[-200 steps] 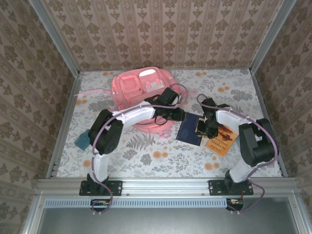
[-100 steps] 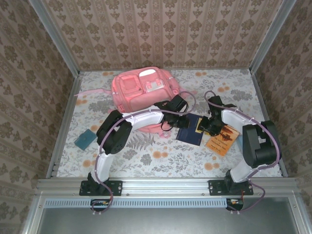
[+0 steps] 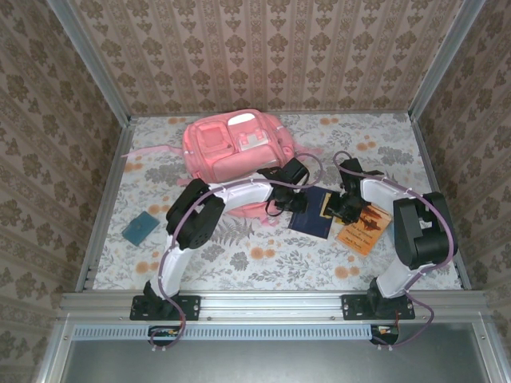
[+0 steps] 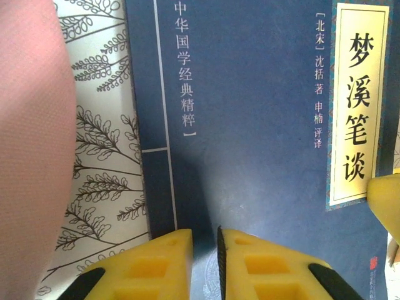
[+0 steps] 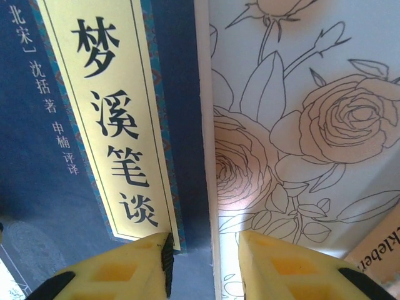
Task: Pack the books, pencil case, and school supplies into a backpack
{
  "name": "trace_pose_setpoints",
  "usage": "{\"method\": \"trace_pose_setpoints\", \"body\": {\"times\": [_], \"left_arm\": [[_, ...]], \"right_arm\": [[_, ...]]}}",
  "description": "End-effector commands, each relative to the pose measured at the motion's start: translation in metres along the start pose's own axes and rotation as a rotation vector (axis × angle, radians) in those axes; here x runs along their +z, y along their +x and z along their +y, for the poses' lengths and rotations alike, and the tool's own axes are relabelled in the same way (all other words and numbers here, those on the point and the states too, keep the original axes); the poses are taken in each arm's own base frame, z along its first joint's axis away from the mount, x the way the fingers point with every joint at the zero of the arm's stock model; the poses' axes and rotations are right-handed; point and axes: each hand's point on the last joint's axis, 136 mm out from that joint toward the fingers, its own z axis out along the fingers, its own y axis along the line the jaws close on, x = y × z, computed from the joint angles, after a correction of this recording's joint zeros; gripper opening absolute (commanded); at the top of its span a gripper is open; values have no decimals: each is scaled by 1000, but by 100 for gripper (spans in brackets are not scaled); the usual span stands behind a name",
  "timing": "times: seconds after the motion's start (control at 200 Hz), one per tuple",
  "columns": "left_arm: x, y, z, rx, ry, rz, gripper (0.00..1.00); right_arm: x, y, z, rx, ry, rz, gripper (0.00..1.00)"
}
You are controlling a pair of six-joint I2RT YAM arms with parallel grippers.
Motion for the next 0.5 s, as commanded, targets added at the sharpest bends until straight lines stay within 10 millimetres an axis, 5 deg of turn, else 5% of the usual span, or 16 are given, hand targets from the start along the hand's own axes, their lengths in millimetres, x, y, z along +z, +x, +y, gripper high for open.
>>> {"method": "trace_pose_setpoints", "body": {"times": [0.0,0.32,0.495], "left_arm": [[9,6,6,-3,-31,36,17],[20,18,12,23,-58,69,11],[20,20,14,25,-61,72,10]], "right_arm": [[1,1,7,2,-21,21,34],[-31,5,49,-68,-126,-19,29],[-44,5,52,-67,-131,-50,26]]}}
